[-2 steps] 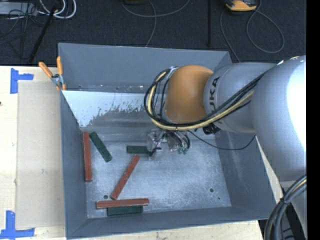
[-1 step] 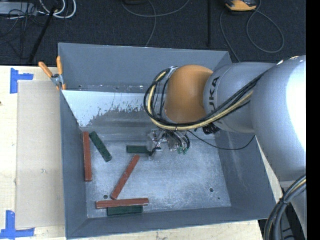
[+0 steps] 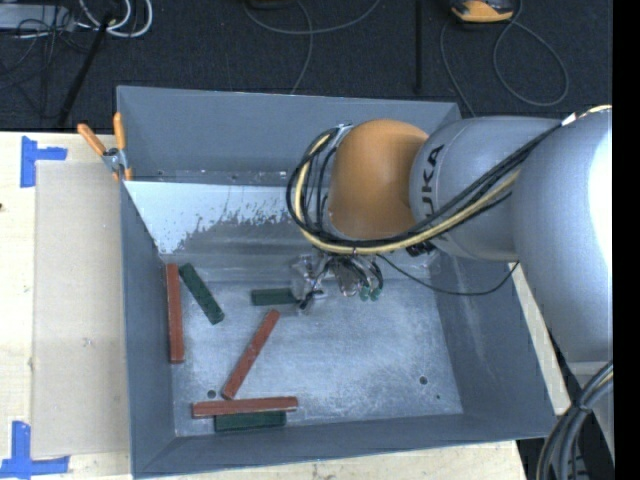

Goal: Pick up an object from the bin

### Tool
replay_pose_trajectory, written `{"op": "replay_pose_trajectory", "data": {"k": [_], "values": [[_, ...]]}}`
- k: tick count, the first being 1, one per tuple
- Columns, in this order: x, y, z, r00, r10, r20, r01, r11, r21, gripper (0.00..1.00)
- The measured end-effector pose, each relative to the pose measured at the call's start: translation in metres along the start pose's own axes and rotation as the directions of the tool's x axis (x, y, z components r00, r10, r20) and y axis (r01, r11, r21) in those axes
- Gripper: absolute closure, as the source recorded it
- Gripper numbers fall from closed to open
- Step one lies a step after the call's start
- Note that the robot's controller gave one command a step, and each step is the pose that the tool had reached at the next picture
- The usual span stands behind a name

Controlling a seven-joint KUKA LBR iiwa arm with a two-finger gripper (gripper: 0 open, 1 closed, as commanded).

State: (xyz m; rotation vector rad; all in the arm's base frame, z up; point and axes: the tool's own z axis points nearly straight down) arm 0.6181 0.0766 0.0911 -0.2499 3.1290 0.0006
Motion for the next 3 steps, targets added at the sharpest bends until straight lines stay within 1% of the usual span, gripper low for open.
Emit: {"op": "replay_pose_trajectory", "data": {"k": [1,2,3], "values": [[0.0267,0.0499,0.0198,1.000,0.028,0.001,-0.028,1.000,-0.001,1.00],[0.0272,0.0480,0.0210,1.000,0.031,-0.002,-0.031,1.000,0.000,0.00],[0.0249,0.0474,0.0182,0.999,0.032,0.004,-0.032,0.999,0.000,1.00]]}}
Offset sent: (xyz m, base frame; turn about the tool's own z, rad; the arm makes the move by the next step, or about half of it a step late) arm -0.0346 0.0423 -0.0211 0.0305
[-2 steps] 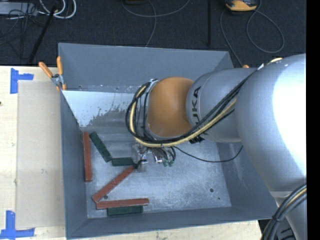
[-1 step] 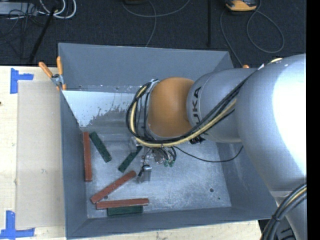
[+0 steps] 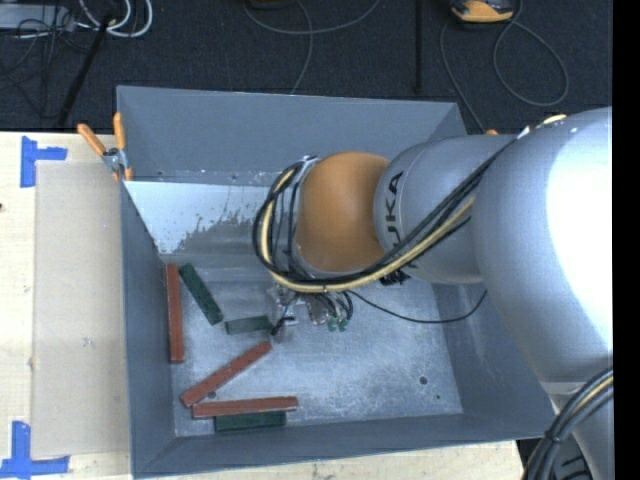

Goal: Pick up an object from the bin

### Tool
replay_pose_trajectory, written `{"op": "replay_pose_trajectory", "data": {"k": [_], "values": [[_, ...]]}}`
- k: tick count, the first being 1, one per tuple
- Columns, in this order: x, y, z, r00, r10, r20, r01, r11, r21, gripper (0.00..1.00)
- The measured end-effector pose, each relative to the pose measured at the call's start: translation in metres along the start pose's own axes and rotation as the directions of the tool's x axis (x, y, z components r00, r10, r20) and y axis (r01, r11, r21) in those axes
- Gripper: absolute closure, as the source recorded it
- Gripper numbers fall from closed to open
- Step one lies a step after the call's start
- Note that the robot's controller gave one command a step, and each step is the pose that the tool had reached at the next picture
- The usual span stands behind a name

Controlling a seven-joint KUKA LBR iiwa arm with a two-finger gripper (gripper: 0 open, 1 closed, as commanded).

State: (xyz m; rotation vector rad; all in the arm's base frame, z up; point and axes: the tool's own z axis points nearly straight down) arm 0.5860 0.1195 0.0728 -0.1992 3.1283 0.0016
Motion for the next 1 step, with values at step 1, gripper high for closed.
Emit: {"op": "replay_pose_trajectory", "data": {"k": [1], "values": [[-0.0227,0.0213,0.0013,1.000,0.007,-0.006,-0.007,1.000,0.001,1.00]]}}
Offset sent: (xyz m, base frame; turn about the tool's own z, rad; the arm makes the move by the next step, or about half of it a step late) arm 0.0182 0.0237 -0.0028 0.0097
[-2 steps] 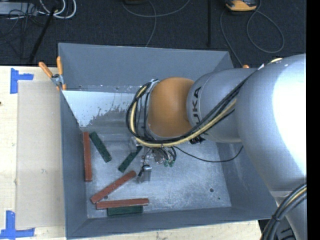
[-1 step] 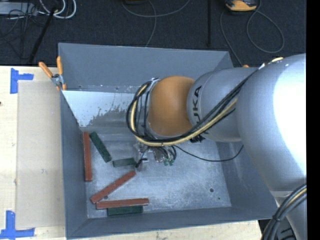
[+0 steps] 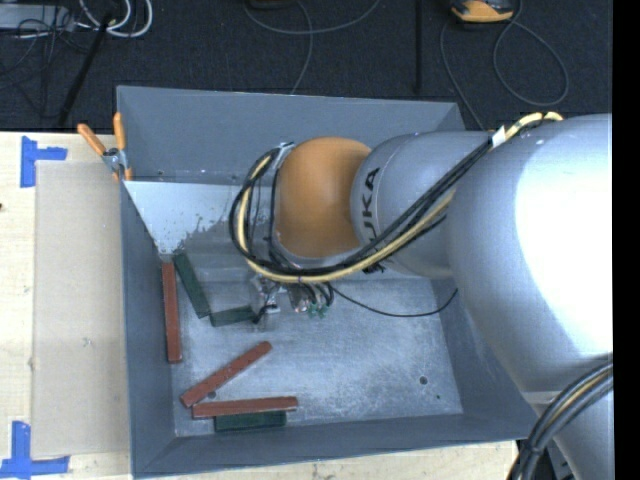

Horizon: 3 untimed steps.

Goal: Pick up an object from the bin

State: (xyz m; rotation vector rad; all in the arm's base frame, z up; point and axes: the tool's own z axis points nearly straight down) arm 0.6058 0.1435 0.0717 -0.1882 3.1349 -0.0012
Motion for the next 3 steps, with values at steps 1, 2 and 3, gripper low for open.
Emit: {"op": "replay_pose_trajectory", "data": {"k": [1,2,3], "values": [[0.004,-0.010,-0.119,1.000,-0.010,0.007,0.010,1.000,-0.001,1.00],[0.005,-0.010,-0.114,1.000,-0.010,0.000,0.010,1.000,-0.001,0.00],[-0.001,0.023,0.005,1.000,0.006,-0.006,-0.006,1.000,-0.001,0.00]]}}
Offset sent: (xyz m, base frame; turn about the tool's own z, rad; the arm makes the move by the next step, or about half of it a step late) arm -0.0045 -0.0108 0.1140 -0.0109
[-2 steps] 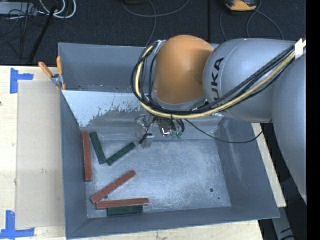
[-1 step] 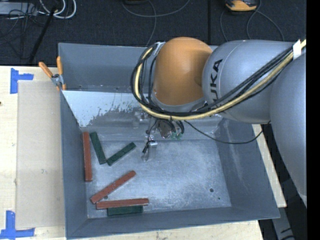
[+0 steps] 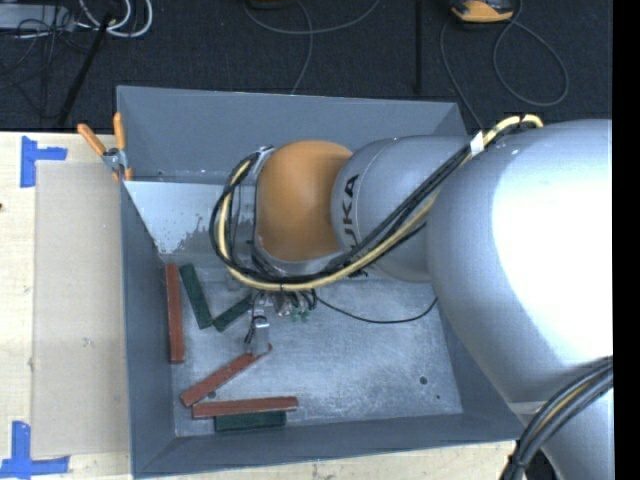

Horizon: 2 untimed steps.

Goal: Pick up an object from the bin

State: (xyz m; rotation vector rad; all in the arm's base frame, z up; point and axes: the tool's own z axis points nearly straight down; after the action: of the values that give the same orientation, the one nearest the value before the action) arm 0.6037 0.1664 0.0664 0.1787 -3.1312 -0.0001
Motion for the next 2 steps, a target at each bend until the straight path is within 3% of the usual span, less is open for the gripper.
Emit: {"op": "replay_pose_trajectory", "data": {"k": [1,2], "values": [[-0.002,0.000,-0.004,1.000,0.001,0.006,-0.001,1.000,0.000,1.00],[-0.013,0.061,-0.132,1.000,0.011,0.015,-0.011,1.000,-0.004,1.00]]}}
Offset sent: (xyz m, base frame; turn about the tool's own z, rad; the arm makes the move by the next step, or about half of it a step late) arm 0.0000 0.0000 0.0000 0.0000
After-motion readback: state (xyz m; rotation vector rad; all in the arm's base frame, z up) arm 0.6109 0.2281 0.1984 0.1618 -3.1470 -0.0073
